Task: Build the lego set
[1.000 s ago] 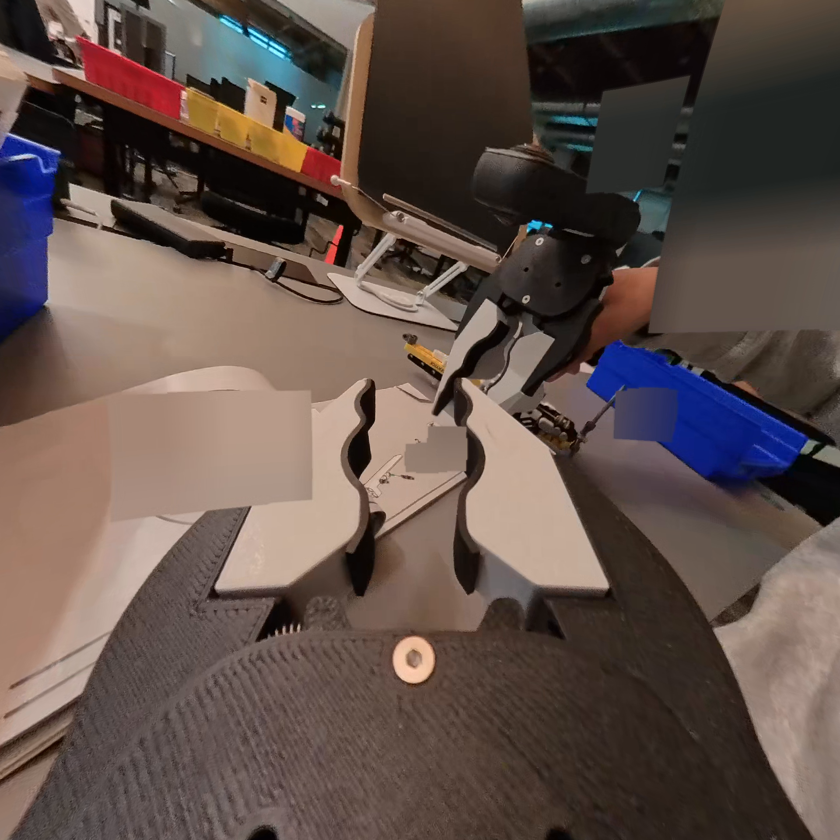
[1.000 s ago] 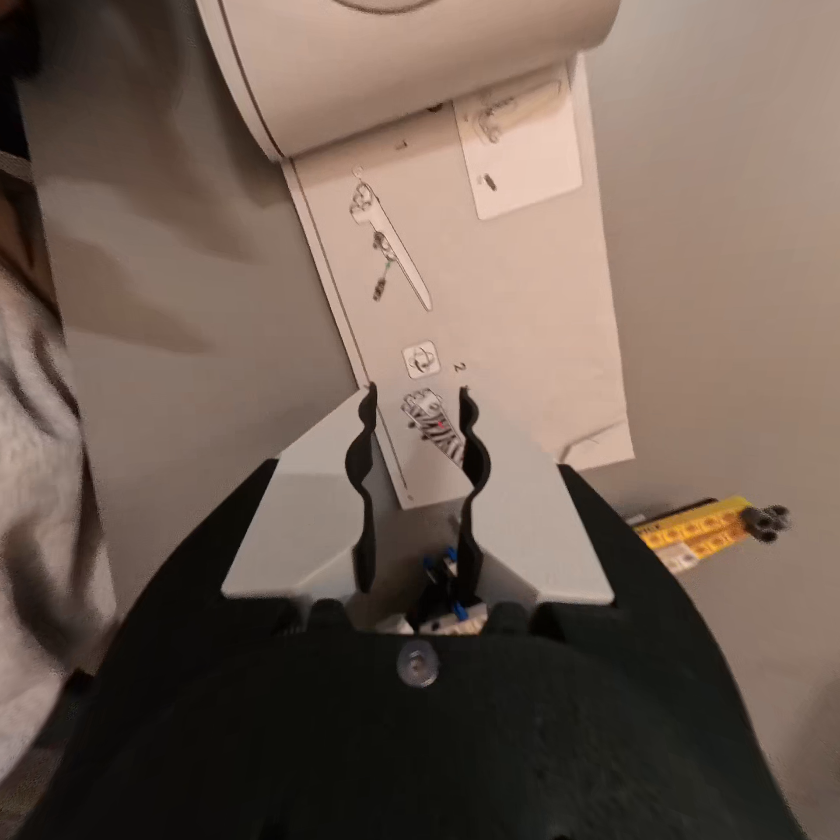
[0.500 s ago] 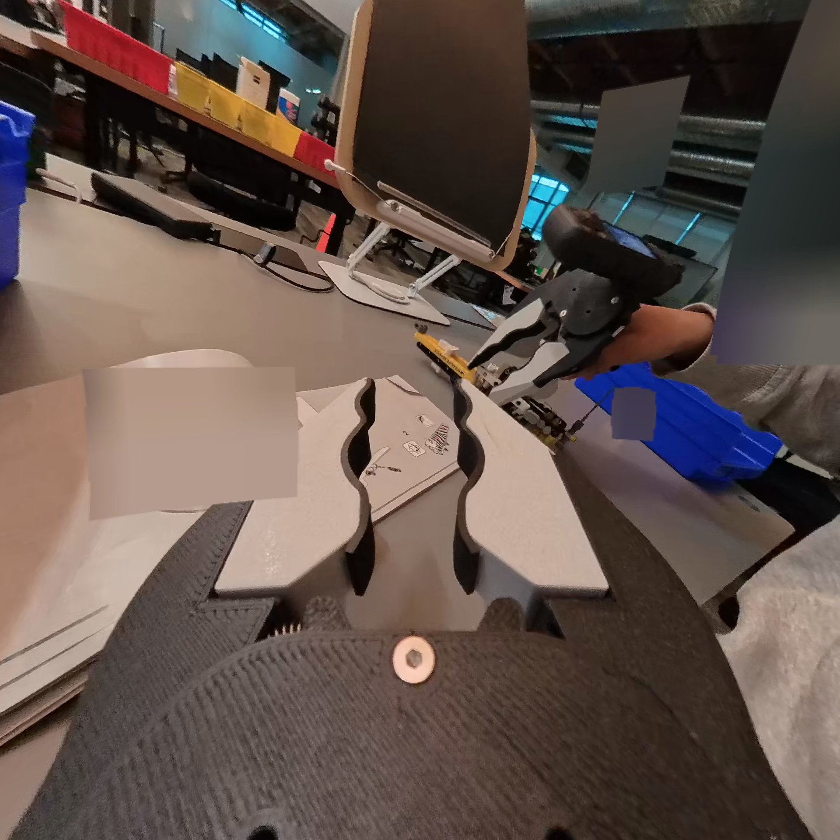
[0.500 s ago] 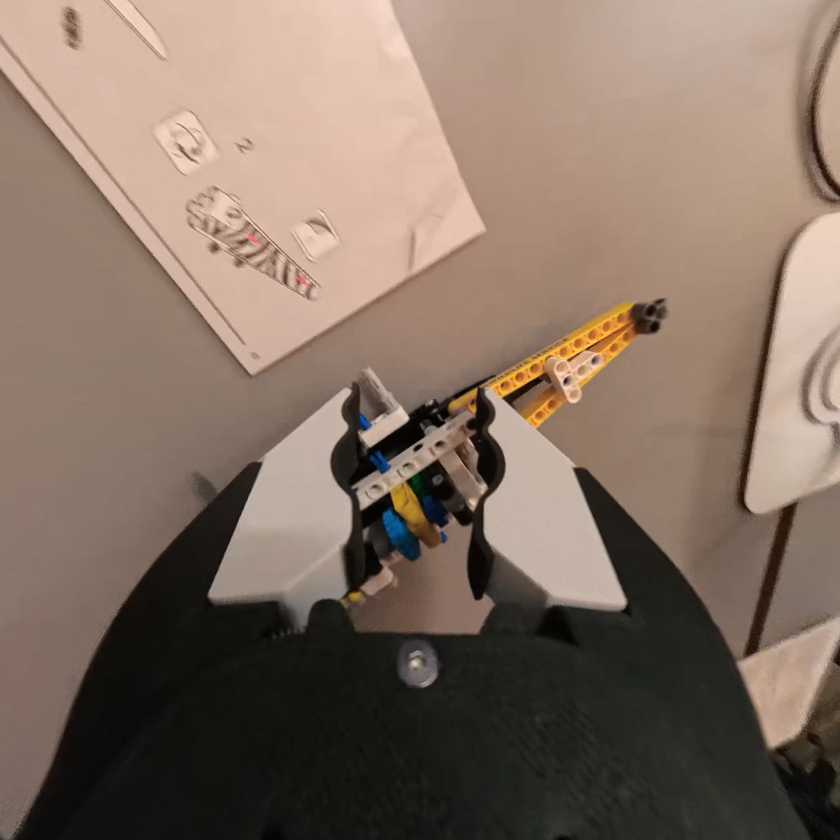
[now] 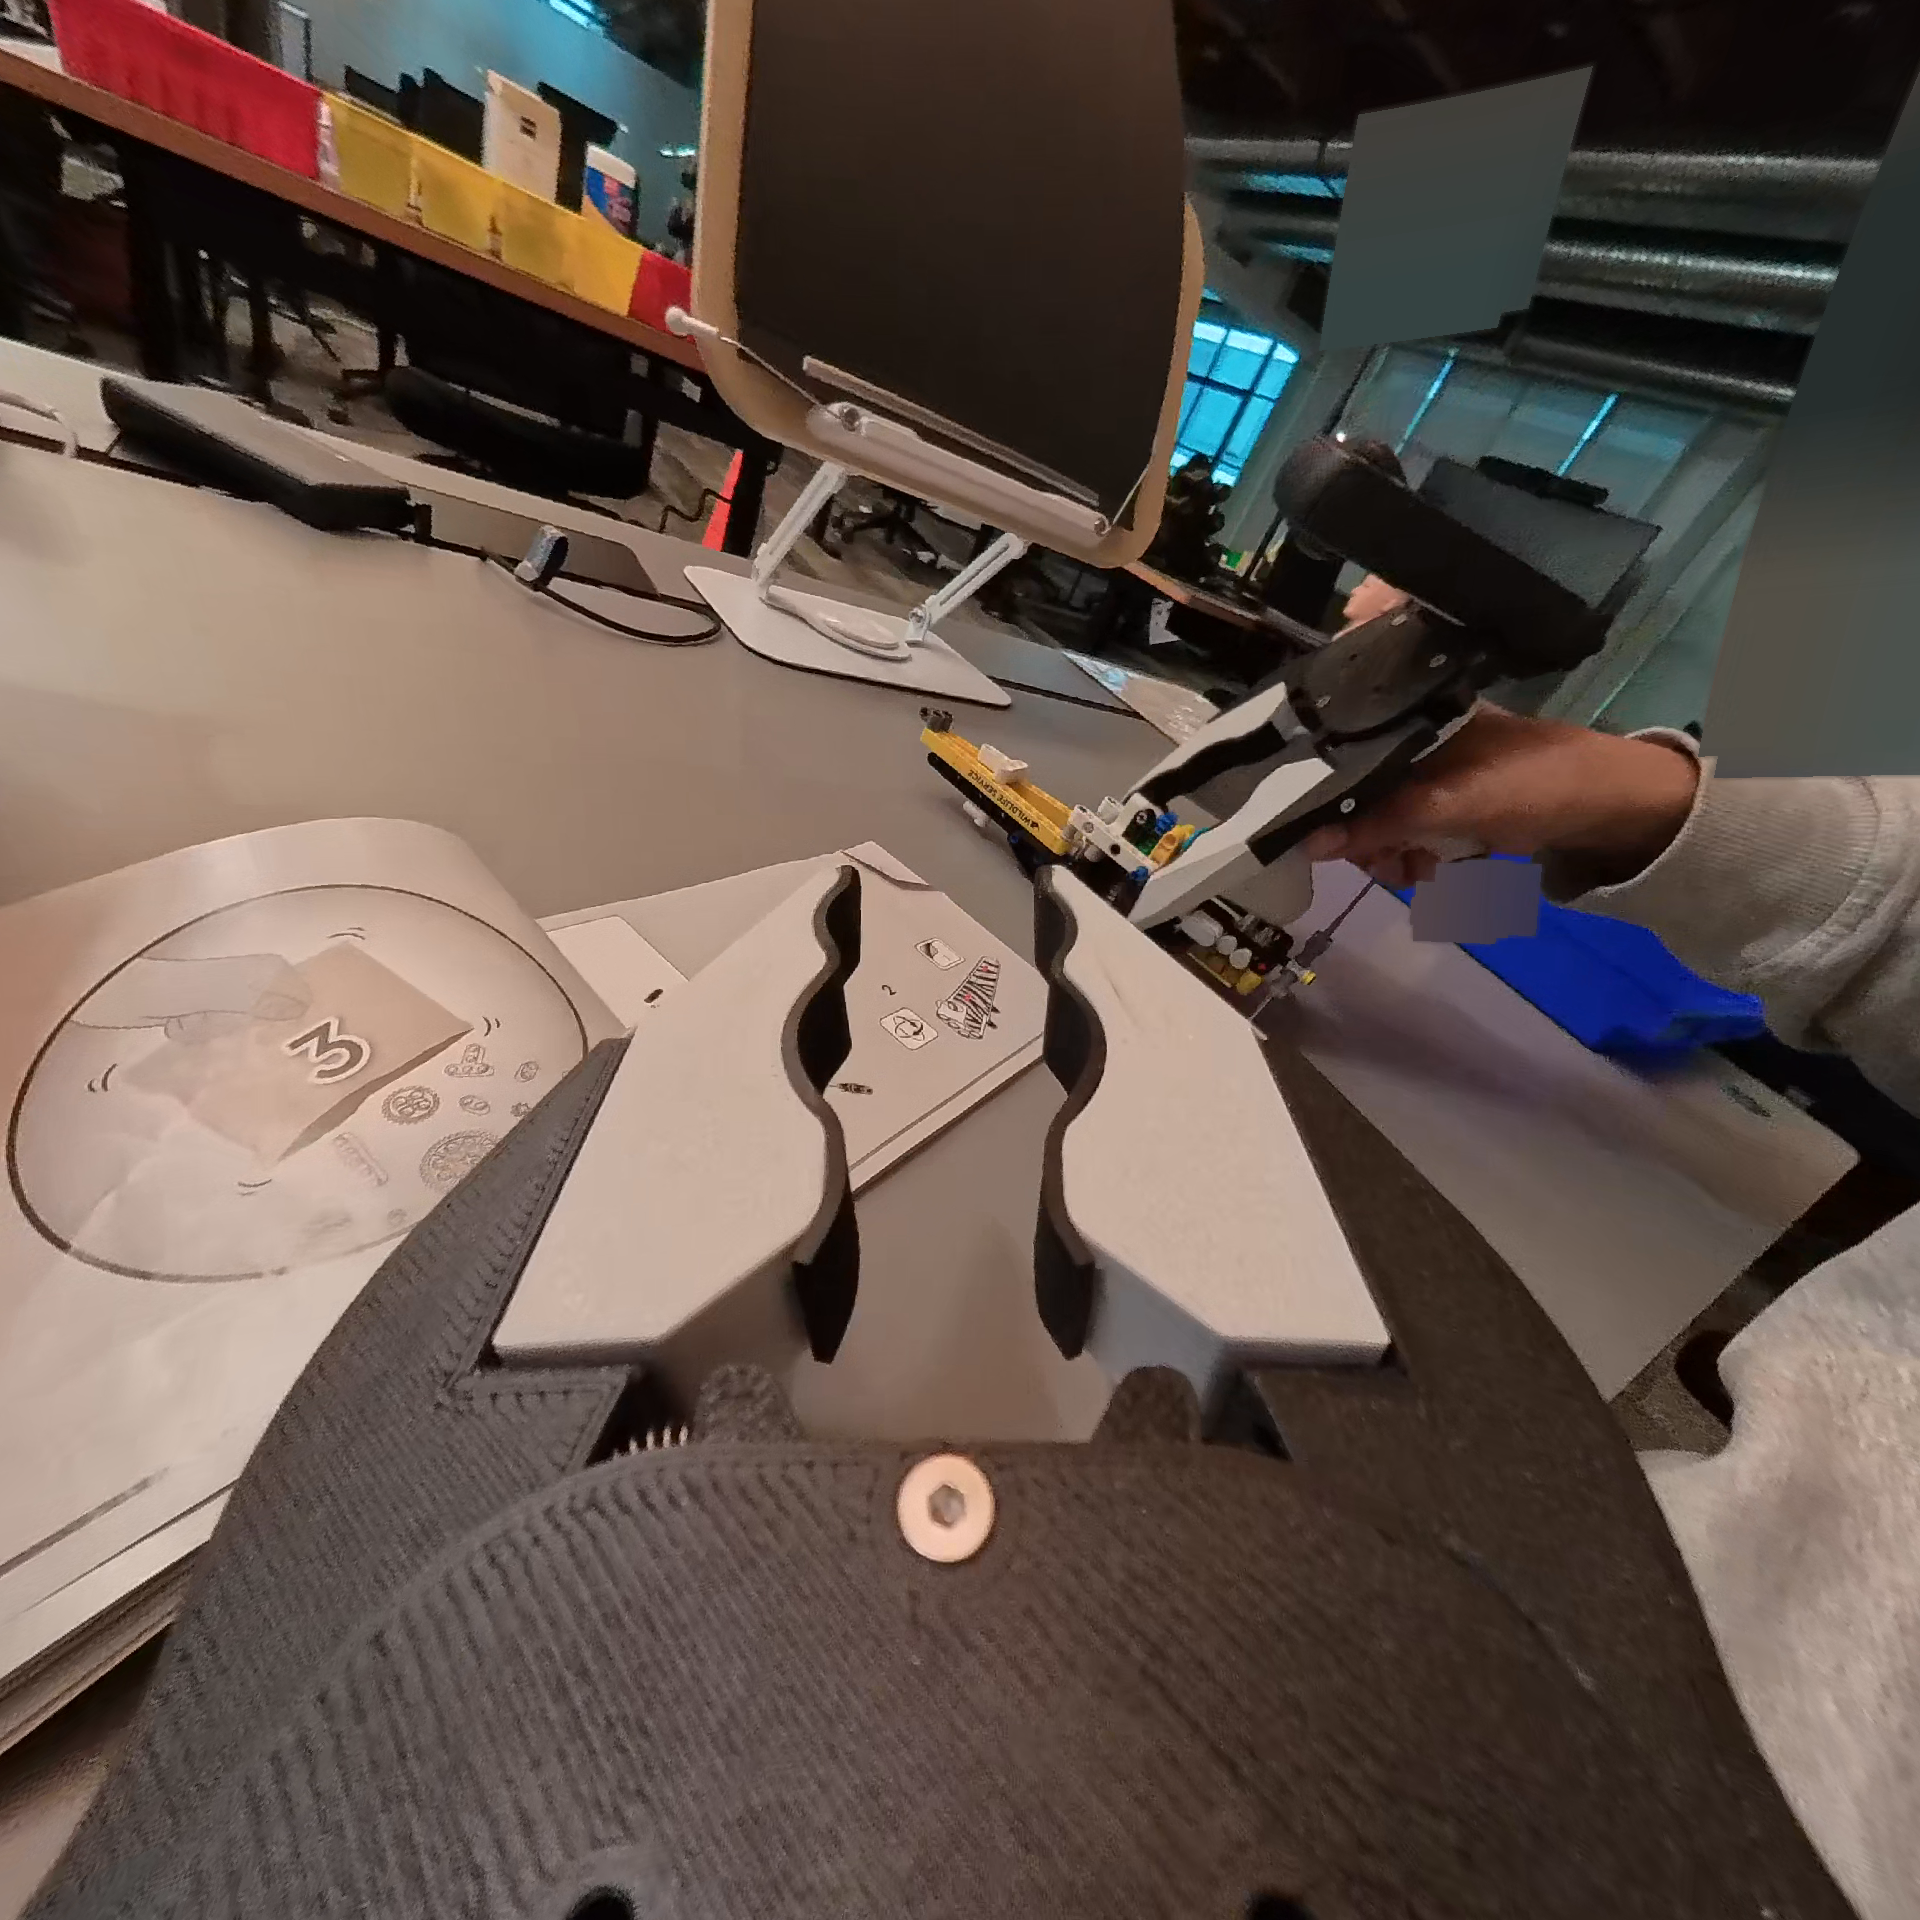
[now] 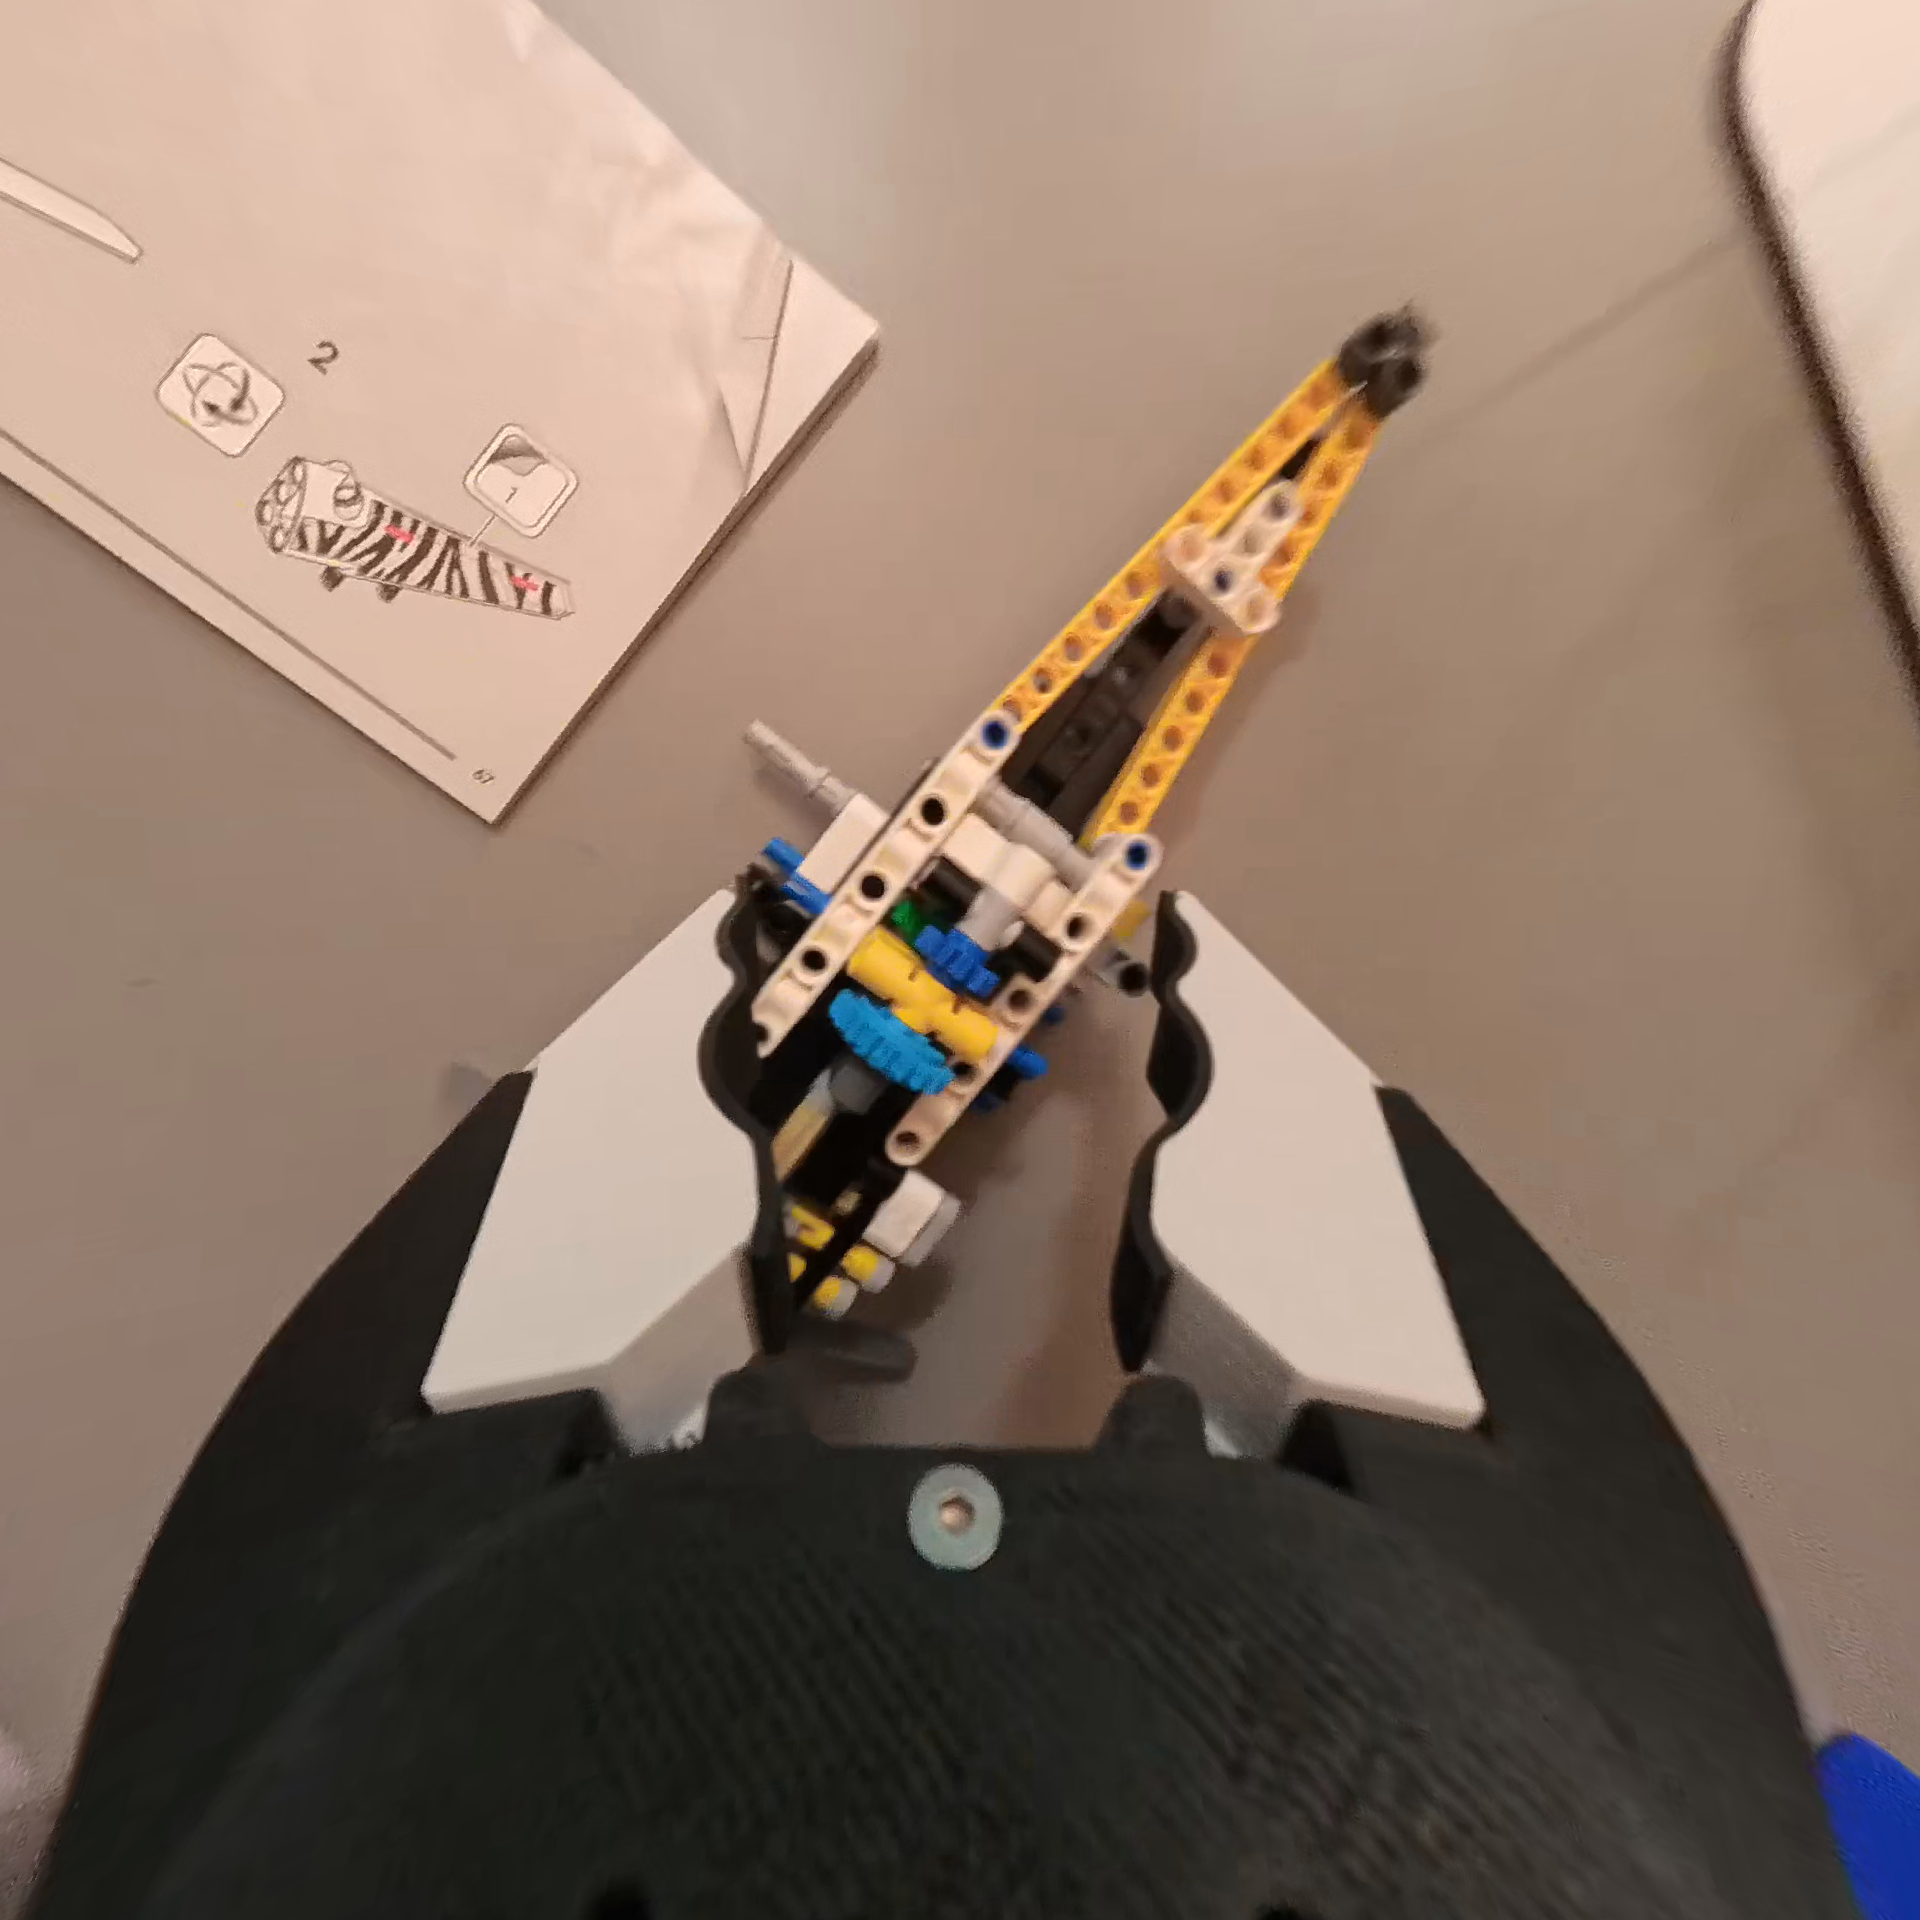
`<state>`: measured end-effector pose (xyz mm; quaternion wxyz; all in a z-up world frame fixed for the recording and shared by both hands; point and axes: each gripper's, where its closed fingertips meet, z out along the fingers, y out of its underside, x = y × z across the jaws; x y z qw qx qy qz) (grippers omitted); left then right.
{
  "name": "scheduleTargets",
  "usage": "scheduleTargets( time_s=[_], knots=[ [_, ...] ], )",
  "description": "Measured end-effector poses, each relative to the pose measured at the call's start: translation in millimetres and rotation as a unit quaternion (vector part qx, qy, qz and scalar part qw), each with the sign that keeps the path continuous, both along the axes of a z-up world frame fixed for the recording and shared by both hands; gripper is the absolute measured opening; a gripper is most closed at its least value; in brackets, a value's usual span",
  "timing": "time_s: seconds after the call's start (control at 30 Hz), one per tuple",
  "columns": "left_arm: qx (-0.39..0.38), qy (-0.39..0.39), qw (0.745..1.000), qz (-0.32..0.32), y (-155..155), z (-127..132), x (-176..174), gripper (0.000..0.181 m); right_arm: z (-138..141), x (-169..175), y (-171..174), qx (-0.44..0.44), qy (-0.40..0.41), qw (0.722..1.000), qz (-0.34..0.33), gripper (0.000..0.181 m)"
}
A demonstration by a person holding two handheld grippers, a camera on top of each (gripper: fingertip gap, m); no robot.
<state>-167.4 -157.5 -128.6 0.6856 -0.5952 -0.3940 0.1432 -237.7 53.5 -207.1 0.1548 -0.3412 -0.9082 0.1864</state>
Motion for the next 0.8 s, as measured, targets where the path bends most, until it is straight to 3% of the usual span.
scheduleTargets(
  time_s=[0.13, 0.2, 0.37, 0.53, 0.63, 0.73, 0.8],
  knots=[
    [-0.019, 0.011, 1.0, 0.011, 1, 0, 1, 0.032, -2, 9, 3, -0.006, -0.03, 0.999, 0.028, 0.074],
    [-0.031, 0.014, 0.999, 0.009, 4, 0, 2, 0.032, -2, 23, 5, -0.004, -0.044, 0.996, 0.076, 0.073],
    [-0.04, 0.021, 0.999, 0.007, 9, 0, 1, 0.031, -2, 93, 16, 0.024, -0.083, 0.963, 0.255, 0.073],
    [-0.027, 0.018, 0.999, 0.01, 7, 1, -1, 0.03, -1, 152, 19, 0.013, -0.136, 0.94, 0.314, 0.073],
    [-0.064, 0.027, 0.997, 0.025, 0, 3, -2, 0.032, 8, 152, 15, 0.005, -0.119, 0.941, 0.315, 0.071],
    [-0.134, 0.059, 0.988, 0.053, -18, 11, 0, 0.042, 43, 131, -13, -0.1, -0.067, 0.946, 0.302, 0.053],
    [-0.184, 0.056, 0.978, 0.08, -35, 8, -2, 0.046, 68, 115, -33, -0.181, -0.051, 0.936, 0.298, 0.05]
  ],
)
